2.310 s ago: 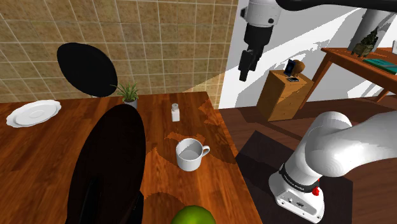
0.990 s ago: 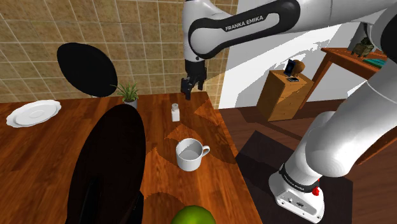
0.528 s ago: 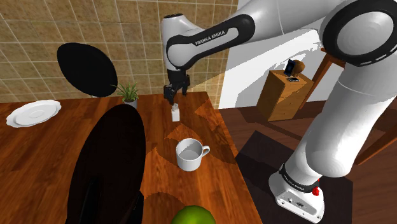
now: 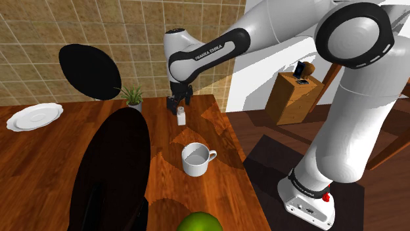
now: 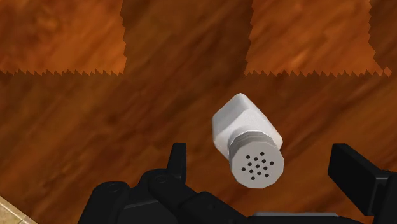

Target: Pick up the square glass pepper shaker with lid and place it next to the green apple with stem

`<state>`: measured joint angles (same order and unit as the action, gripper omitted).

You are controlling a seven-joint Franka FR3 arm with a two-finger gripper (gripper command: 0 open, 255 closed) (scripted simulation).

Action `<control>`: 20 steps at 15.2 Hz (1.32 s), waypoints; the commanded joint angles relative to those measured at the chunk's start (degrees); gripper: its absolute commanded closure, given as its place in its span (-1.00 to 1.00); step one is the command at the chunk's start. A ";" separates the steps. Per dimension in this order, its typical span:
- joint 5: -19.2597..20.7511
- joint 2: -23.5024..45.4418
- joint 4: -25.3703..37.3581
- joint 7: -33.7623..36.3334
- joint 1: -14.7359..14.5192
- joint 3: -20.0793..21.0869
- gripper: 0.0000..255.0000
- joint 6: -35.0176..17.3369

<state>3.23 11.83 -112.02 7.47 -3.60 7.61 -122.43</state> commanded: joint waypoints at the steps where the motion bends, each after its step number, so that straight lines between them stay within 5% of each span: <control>1: 0.10 0.44 -0.81 0.02 0.03 -0.06 -1.00 -1.27; 8: 0.10 0.44 -0.80 0.02 0.03 -0.06 -1.00 -1.26; 9: 0.10 0.44 -0.80 0.02 0.03 -0.06 1.00 -1.26; 20: -0.05 -0.27 -0.14 -0.11 0.06 -0.02 1.00 0.10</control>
<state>3.25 11.89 -112.40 7.40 -3.54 7.57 -122.89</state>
